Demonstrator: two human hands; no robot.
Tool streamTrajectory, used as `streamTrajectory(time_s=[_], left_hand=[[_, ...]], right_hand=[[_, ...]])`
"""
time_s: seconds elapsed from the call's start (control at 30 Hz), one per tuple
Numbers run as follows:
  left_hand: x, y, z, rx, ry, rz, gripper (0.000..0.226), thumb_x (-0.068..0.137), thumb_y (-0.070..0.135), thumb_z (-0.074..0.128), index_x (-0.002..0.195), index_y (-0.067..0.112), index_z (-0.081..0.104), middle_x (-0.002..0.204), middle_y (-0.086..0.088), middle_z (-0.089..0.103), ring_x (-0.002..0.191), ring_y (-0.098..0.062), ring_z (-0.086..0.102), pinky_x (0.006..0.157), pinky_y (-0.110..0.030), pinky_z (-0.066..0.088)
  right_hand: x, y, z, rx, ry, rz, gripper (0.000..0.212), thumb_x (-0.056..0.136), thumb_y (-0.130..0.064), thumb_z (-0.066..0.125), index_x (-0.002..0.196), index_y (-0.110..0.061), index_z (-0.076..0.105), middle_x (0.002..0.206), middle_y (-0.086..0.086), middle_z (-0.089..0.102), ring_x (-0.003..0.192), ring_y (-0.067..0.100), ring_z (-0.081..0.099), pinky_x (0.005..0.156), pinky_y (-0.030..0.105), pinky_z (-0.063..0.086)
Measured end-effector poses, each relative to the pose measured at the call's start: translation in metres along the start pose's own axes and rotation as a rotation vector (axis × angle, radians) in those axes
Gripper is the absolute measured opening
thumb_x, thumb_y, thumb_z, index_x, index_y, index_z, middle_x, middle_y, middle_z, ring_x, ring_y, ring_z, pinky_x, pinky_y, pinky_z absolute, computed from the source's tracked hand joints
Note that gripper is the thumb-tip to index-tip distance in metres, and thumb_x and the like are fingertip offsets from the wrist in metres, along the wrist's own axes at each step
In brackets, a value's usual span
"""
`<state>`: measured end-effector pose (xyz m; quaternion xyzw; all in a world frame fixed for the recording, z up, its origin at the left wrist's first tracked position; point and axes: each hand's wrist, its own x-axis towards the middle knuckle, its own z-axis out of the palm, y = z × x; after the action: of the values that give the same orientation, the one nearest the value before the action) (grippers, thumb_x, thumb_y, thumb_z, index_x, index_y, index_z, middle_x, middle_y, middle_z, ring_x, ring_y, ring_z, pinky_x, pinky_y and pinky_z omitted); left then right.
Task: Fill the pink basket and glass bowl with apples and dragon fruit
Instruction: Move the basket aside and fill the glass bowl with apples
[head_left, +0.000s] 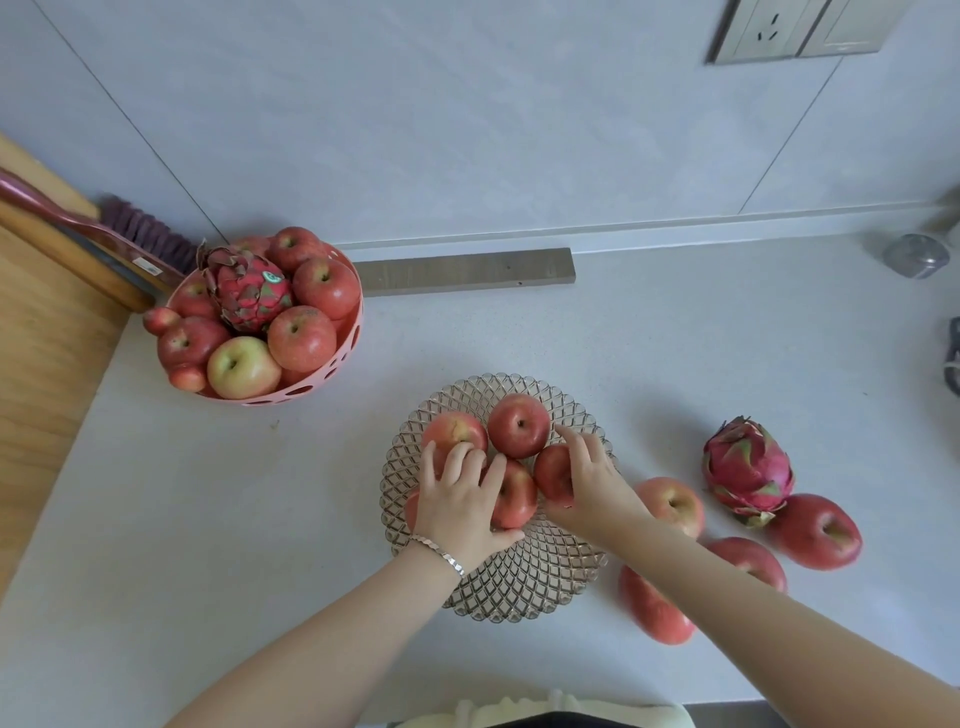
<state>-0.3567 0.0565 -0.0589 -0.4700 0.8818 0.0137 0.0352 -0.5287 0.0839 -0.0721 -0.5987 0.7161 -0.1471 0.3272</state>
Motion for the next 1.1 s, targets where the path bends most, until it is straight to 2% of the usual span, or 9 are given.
streamTrajectory(time_s=[0.27,0.5,0.7,0.77,0.83,0.87,0.93,1.0,1.1], left_hand=[[0.002,0.006,-0.001,0.046,-0.054,0.052,0.080,0.028,0.056,0.078,0.098,0.019,0.069,0.090,-0.002,0.069,0.091,-0.018,0.066,0.087,-0.058,0.049],[-0.003,0.007,0.003,0.076,-0.043,0.092,0.086,0.025,0.048,0.084,0.104,0.019,0.068,0.094,-0.004,0.069,0.087,-0.016,0.067,0.088,-0.054,0.049],[0.000,0.008,0.002,0.081,-0.075,0.102,0.091,0.024,0.046,0.085,0.109,0.017,0.067,0.097,-0.004,0.069,0.091,-0.015,0.067,0.090,-0.049,0.050],[0.000,0.006,0.001,0.111,-0.088,0.087,0.087,0.042,0.044,0.083,0.121,0.017,0.058,0.112,-0.004,0.065,0.104,-0.017,0.063,0.101,-0.050,0.040],[0.001,0.005,0.003,0.095,-0.125,0.097,0.083,0.068,0.038,0.071,0.139,0.015,0.033,0.135,-0.008,0.046,0.126,-0.023,0.044,0.113,-0.053,0.017],[0.001,0.004,0.004,0.063,-0.150,0.097,0.083,0.075,0.036,0.065,0.143,0.015,0.022,0.141,-0.009,0.036,0.132,-0.025,0.034,0.115,-0.052,0.007],[0.003,0.003,0.001,0.016,-0.186,0.079,0.081,0.080,0.039,0.059,0.144,0.018,0.015,0.144,-0.008,0.028,0.135,-0.025,0.026,0.115,-0.052,0.002],[0.002,0.002,-0.007,-0.065,-0.180,0.064,0.068,0.081,0.042,0.055,0.139,0.022,0.026,0.141,-0.004,0.032,0.134,-0.023,0.027,0.114,-0.051,0.004],[-0.002,0.002,-0.019,-0.228,-0.066,0.044,0.042,0.082,0.036,0.055,0.122,0.024,0.050,0.126,0.000,0.048,0.125,-0.022,0.038,0.112,-0.043,0.016]], right_hand=[[0.005,-0.002,-0.006,-0.137,-0.071,-0.011,0.094,0.063,-0.028,0.067,0.142,-0.014,0.017,0.136,0.008,0.038,0.123,0.027,0.042,0.100,0.037,0.037],[0.014,-0.009,-0.013,-0.278,-0.177,-0.026,0.118,0.060,-0.039,0.071,0.145,-0.014,-0.007,0.133,0.009,0.042,0.116,0.026,0.049,0.093,0.035,0.043],[0.012,-0.015,-0.002,-0.309,-0.091,-0.001,0.118,0.064,-0.044,0.071,0.144,-0.017,-0.012,0.134,0.011,0.028,0.123,0.027,0.031,0.102,0.041,0.037],[0.011,-0.018,-0.003,-0.264,-0.097,0.000,0.115,0.066,-0.041,0.070,0.145,-0.018,-0.010,0.134,0.011,0.026,0.123,0.028,0.027,0.104,0.041,0.034],[0.005,-0.020,-0.010,-0.187,-0.058,-0.045,0.104,0.069,-0.042,0.066,0.145,-0.019,-0.001,0.135,0.011,0.027,0.126,0.028,0.026,0.106,0.042,0.028],[0.001,-0.019,-0.017,-0.151,0.002,-0.076,0.096,0.070,-0.041,0.063,0.144,-0.018,0.007,0.136,0.011,0.028,0.127,0.028,0.026,0.107,0.042,0.027],[-0.005,-0.010,-0.033,-0.163,0.165,-0.093,0.081,0.073,-0.037,0.058,0.142,-0.018,0.021,0.135,0.011,0.034,0.126,0.027,0.031,0.104,0.041,0.030],[-0.015,0.006,-0.048,-0.264,0.254,0.049,0.072,0.074,-0.042,0.053,0.138,-0.022,0.027,0.130,0.011,0.039,0.120,0.029,0.038,0.098,0.041,0.037],[-0.029,0.028,-0.053,-0.387,0.044,0.393,0.077,0.072,-0.057,0.052,0.138,-0.030,0.023,0.127,0.012,0.039,0.117,0.032,0.041,0.087,0.040,0.044]])
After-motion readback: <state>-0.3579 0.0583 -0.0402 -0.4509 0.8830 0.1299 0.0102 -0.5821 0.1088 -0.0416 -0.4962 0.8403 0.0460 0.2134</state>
